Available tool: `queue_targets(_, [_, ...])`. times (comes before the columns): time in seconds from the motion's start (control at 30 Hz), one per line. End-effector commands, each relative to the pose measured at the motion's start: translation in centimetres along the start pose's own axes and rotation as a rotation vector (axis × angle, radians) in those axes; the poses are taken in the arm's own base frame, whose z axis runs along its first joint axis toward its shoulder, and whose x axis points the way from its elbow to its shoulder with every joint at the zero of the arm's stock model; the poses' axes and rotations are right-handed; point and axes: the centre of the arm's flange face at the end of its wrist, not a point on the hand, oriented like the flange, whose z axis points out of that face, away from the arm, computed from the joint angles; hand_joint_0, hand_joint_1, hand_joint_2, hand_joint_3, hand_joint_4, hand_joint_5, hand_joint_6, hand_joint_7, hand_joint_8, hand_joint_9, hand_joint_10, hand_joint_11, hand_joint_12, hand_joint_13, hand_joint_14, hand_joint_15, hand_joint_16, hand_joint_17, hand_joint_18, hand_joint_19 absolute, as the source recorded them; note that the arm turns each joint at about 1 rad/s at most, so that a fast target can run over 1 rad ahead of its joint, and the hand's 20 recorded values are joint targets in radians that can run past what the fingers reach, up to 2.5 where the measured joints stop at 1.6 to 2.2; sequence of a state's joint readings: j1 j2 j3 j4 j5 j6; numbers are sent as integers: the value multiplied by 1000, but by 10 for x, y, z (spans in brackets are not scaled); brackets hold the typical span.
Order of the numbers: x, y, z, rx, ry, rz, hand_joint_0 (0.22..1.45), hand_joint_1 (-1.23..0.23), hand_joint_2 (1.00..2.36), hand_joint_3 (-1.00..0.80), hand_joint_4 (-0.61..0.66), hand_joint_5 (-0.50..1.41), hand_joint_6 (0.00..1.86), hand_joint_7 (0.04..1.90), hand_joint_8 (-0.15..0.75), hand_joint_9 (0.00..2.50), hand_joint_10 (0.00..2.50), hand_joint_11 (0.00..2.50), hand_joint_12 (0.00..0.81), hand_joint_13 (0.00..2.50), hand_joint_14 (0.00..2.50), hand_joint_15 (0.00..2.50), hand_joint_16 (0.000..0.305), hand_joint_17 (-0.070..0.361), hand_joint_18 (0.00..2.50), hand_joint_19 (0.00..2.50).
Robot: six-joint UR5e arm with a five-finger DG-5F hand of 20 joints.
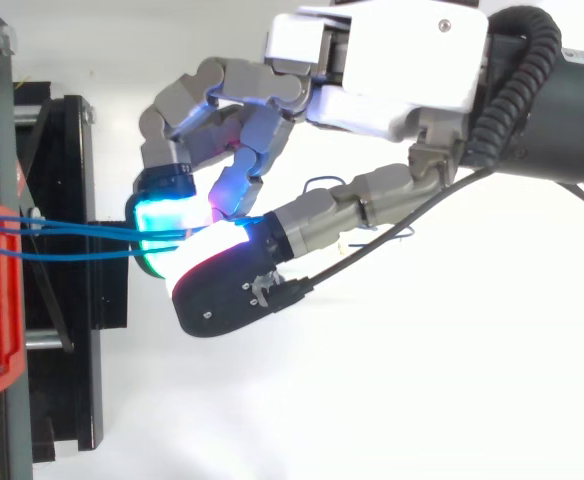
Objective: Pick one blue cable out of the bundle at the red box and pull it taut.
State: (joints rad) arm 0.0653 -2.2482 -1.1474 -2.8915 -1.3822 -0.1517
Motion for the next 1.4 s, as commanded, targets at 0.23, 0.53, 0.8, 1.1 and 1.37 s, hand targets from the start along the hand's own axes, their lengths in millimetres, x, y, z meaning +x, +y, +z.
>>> queue_targets(0.23, [2,1,0,-1,2,-2,676,-948,1000,-500,165,-162,874,969,329,1116,8,1469,352,601,13,323,55,124,370,151])
queue_targets(0.53, [3,0,0,-1,2,-2,545,-706,1000,-500,175,-151,853,986,348,1134,7,1429,372,604,14,330,57,128,366,217])
queue_targets(0.8, [4,0,0,0,4,-2,606,-649,1009,-381,156,-141,856,1036,333,1160,8,1429,360,606,14,338,54,122,365,237])
queue_targets(1.1, [4,0,0,-1,4,-2,670,-877,1016,-278,90,-145,886,1071,327,1131,5,1497,359,635,13,342,54,122,410,182])
queue_targets(1.37, [4,0,0,-1,4,-2,728,-959,1000,-500,91,-158,885,958,321,1082,9,1438,349,628,13,330,54,121,443,153])
